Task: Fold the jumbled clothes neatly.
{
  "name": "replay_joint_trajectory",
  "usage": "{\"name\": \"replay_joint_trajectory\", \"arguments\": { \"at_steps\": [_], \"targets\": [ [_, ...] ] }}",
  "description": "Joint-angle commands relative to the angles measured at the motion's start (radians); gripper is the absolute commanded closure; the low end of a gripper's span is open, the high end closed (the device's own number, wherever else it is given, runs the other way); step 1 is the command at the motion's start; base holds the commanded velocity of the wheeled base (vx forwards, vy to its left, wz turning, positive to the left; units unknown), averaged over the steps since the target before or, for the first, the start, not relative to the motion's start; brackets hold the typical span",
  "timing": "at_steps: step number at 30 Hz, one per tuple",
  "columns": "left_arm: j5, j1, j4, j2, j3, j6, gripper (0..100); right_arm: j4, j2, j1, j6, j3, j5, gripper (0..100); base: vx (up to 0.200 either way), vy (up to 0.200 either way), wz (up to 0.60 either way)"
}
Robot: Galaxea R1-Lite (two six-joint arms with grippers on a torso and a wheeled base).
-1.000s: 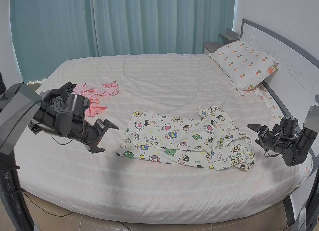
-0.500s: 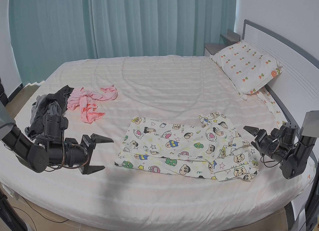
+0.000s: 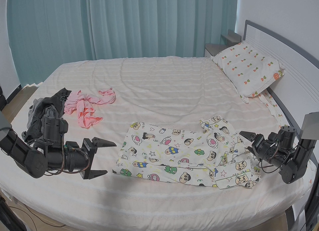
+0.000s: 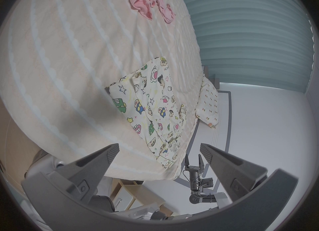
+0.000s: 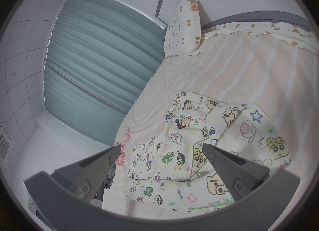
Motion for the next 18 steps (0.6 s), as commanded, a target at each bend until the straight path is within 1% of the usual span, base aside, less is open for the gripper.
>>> {"name": "replay_joint_trajectory", "arguments": {
  "at_steps": [1,5,12,16,17,18],
  "targets": [
    [0.0,-0.01,0.0,0.004,0.001,0.0,0,0.0,-0.003,0.003,0.0,0.001,0.001,0,0.0,-0.2,0.0],
    [0.003,-0.01,-0.002,0.007,0.001,0.003,0,0.001,-0.003,0.003,0.0,0.001,0.001,0,0.0,-0.2,0.0],
    [0.009,-0.01,-0.002,0.019,0.007,0.014,0,0.001,-0.004,0.012,-0.003,0.011,-0.002,0,0.0,0.0,0.0],
    [0.058,-0.025,-0.002,0.027,0.009,0.03,0,0.001,-0.003,0.02,-0.006,0.017,-0.002,0,0.0,0.0,0.0],
    [0.113,-0.043,-0.002,0.038,0.016,0.055,0,0.006,-0.003,0.03,-0.011,0.02,-0.004,0,0.0,0.0,0.0],
    [0.147,-0.057,-0.003,0.048,0.022,0.076,0,0.006,-0.004,0.037,-0.012,0.028,-0.004,0,0.0,0.0,0.0]
  ]
}}
